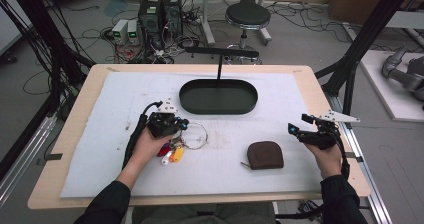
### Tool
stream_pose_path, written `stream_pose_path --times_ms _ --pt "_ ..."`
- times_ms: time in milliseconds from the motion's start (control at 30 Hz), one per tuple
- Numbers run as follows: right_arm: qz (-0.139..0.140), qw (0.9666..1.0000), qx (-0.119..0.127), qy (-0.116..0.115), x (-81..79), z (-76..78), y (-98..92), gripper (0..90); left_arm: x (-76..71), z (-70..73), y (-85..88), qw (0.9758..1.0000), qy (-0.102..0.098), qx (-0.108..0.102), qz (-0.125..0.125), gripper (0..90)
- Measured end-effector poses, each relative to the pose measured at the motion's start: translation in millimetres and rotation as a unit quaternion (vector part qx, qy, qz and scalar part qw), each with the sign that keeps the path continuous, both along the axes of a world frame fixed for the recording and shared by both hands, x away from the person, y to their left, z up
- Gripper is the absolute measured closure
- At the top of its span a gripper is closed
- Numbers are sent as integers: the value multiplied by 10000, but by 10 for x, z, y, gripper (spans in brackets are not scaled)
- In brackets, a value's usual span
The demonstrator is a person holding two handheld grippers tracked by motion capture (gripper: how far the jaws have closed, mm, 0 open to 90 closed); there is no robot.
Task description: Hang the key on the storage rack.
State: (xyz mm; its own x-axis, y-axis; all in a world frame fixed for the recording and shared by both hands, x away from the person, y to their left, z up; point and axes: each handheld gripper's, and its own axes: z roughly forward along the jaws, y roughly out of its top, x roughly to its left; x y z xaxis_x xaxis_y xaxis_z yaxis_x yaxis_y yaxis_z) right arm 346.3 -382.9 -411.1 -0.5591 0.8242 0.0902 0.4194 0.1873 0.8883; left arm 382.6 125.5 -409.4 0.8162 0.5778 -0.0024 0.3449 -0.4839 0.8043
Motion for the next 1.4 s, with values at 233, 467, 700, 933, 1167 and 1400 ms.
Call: stream_pose_path --times_ms 233,467,700,933,1167,1400 --pt "-17 10000 68 -24 20 1 5 219 -113 82 9 9995 -200 -162 -157 860" --pt "-24 9999 88 -68 16 21 14 219 -235 142 17 9984 -400 -266 -288 860" --pt "24 10000 52 -52 25 13 42 219 -338 204 51 9973 -568 -318 -349 896" --pt "27 10000 53 -46 23 17 54 219 -198 107 1 9990 -270 -259 -264 894" --pt "49 10000 45 -18 23 13 47 219 48 -82 -168 9996 207 203 16 726" --pt "63 10000 41 1 18 9 46 219 194 -235 -146 9978 426 434 246 727"
